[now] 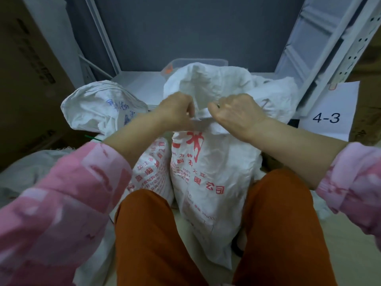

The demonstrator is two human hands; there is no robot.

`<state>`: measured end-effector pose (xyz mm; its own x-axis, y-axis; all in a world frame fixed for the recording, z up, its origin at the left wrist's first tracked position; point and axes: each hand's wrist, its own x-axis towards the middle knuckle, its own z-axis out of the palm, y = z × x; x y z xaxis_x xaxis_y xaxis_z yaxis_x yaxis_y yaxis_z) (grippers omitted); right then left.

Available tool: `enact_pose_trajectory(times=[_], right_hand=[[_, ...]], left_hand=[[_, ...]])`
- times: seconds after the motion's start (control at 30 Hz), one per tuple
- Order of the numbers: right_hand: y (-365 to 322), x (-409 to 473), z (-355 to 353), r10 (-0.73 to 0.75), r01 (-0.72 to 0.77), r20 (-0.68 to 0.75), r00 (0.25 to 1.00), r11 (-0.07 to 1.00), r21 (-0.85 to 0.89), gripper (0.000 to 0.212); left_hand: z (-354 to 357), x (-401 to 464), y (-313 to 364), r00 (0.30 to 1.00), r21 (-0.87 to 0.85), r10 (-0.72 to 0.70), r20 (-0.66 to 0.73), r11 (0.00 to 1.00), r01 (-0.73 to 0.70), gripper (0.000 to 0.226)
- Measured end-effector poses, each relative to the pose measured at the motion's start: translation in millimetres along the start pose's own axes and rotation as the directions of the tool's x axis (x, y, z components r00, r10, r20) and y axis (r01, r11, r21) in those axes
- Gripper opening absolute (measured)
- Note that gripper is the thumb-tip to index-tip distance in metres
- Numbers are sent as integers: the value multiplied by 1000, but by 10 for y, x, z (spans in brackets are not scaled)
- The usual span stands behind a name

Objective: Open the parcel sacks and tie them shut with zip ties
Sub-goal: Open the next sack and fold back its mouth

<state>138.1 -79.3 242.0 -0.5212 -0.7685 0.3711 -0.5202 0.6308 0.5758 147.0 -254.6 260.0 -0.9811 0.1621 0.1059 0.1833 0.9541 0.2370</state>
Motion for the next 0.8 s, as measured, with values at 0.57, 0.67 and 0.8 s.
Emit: enact_pose_trajectory(times=[0.57,0.67,0.8], right_hand=[[422,162,-395,166,-390,428,889,764,514,35],[503,135,-360,109,-407,603,790,828,385,58],[236,82,-222,47,-343,631,775,868,358,52]], left_hand=[[18,65,-12,1000,161,6,-24,987,-2,25],[66,38,-119,998,114,4,-64,994,4,29],[115,1,-195,993,47,-3,-120,999,8,32]])
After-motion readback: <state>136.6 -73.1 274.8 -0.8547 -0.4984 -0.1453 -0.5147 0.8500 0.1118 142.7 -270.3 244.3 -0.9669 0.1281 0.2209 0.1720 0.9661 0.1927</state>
